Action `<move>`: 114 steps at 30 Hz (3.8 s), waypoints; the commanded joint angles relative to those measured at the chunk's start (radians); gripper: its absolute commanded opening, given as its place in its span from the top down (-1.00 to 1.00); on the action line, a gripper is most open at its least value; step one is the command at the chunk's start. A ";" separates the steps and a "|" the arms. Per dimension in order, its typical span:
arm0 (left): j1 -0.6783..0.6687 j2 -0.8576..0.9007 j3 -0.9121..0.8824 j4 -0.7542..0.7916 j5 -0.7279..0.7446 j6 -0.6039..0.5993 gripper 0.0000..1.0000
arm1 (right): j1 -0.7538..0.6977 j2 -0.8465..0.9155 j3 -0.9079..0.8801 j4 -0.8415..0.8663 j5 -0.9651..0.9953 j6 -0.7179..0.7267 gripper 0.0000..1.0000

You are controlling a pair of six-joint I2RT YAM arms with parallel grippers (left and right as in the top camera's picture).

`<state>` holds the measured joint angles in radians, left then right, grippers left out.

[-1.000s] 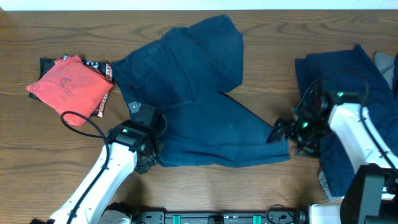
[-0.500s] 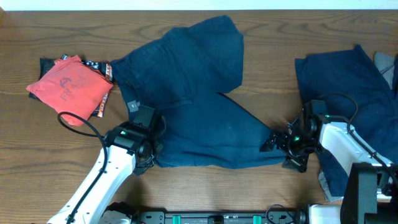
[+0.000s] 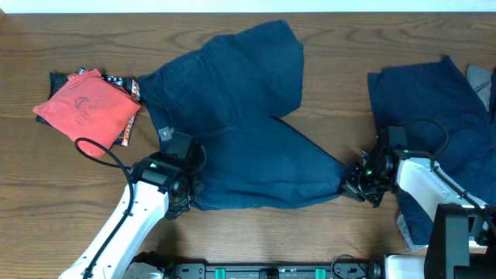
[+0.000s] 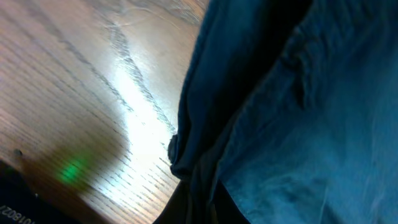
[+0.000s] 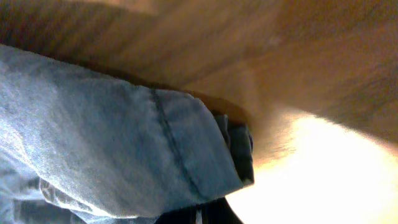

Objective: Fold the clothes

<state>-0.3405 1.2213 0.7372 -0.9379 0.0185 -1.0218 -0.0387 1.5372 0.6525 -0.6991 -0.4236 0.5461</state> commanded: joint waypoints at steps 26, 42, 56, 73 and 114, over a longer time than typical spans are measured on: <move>0.005 -0.501 0.312 -0.288 0.049 0.282 0.88 | -0.160 -0.454 0.756 -0.555 0.486 -0.257 0.98; 0.040 -0.200 0.312 -0.103 -0.349 0.065 0.88 | -0.011 -0.122 0.761 -0.136 0.310 -0.395 0.98; 0.268 0.164 0.312 0.089 -0.357 -0.140 0.88 | 0.181 0.282 0.761 0.322 0.310 -0.394 0.97; 0.375 0.351 0.312 0.185 -0.314 0.055 -0.79 | 0.225 0.395 0.761 0.259 0.270 -0.405 -0.03; 0.374 0.344 0.309 -0.043 -0.250 0.140 -0.96 | 0.398 0.606 0.739 0.049 0.517 -0.237 0.98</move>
<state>0.0319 1.5738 1.0447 -0.9680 -0.2600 -0.8890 0.3706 2.1105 1.4178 -0.5869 -0.1738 0.1802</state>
